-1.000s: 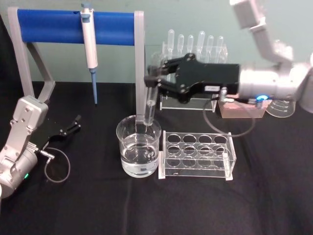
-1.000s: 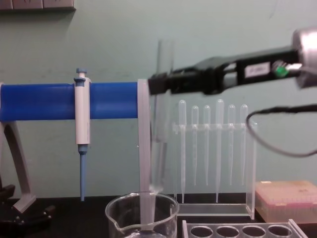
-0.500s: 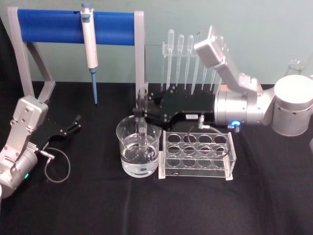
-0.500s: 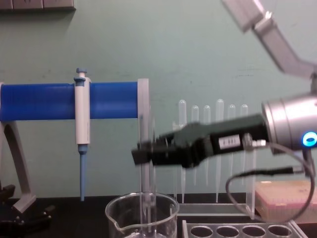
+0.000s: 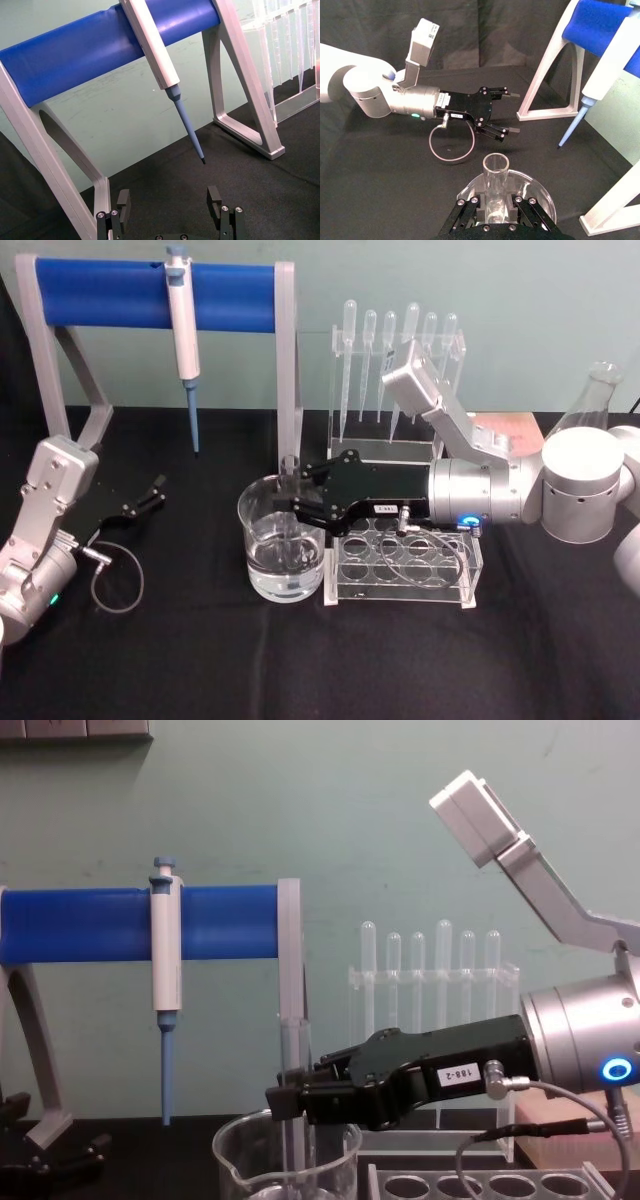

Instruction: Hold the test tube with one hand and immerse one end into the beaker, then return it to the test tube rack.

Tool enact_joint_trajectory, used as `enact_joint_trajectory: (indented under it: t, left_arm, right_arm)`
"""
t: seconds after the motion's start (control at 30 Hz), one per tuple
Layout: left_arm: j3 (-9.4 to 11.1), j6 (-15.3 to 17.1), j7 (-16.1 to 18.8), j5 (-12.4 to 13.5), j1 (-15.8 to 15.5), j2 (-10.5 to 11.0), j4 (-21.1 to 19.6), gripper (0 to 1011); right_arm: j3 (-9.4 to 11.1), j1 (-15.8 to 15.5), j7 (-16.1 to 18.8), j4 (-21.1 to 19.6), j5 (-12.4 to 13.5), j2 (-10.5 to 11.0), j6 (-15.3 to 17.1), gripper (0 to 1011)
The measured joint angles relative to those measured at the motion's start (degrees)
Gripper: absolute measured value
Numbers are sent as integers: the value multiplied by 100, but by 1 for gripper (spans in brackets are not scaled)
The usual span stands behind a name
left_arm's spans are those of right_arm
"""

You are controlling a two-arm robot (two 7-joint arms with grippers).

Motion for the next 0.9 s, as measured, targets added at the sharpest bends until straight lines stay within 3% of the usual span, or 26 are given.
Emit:
enact_joint_trajectory:
  t: [0.47,0.9]
  left_arm:
    - [0,0,0,0,0,0,0,1000]
    - [0,0,0,0,0,0,0,1000]
  right_arm:
    - [122,-110,11,73,34,-47,88,235]
    - [116,-101,14,54,34,-38,88,236]
